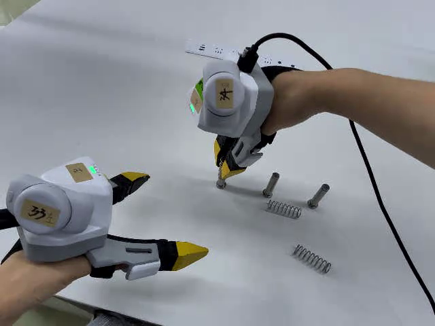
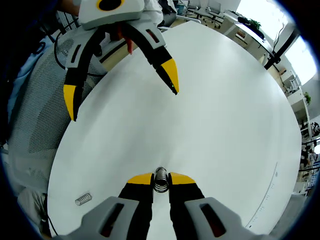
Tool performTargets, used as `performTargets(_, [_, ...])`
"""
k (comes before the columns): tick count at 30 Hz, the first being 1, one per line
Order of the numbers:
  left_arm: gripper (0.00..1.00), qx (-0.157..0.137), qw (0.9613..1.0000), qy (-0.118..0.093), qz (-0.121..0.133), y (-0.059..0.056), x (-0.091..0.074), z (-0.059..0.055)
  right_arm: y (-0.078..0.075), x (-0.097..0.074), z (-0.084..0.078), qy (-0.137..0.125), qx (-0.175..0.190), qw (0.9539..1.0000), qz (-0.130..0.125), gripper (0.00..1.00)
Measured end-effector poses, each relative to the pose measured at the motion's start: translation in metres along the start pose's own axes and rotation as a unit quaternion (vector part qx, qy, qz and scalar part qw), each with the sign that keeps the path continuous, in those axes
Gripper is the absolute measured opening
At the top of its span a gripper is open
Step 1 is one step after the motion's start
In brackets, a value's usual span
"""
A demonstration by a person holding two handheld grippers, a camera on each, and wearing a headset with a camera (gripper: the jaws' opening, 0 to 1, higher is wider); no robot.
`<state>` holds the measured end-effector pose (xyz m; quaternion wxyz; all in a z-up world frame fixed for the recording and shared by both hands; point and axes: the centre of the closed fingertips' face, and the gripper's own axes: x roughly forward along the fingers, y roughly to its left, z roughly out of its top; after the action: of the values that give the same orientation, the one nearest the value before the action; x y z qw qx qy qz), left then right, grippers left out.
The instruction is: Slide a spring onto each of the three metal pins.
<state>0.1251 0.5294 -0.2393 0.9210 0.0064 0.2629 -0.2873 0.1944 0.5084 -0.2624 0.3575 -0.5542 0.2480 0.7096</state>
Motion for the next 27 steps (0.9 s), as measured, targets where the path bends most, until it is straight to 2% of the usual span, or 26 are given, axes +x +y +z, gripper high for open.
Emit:
performTargets(5, [0.94, -0.001, 1.0, -0.001, 0.0, 0.0, 0.0, 0.001, 0.001, 0.01, -0.006, 0.007, 0.005, 1.0, 0.002, 0.14])
performTargets(14, [0.94, -0.002, 1.0, 0.002, -0.004, -0.001, 0.001, -0.002, 0.0, 0.014, -0.011, 0.007, 0.017, 0.9998, -0.004, 0.17])
performTargets(19, [0.94, 0.0, 1.0, 0.003, -0.009, -0.002, 0.004, -0.002, 0.0, 0.015, -0.011, -0.004, 0.021, 0.9997, -0.012, 0.27])
performTargets(27, [0.95, 0.005, 0.9999, 0.003, -0.015, -0.003, 0.007, 0.0, -0.005, 0.013, -0.01, -0.038, 0.035, 0.9979, -0.039, 0.52])
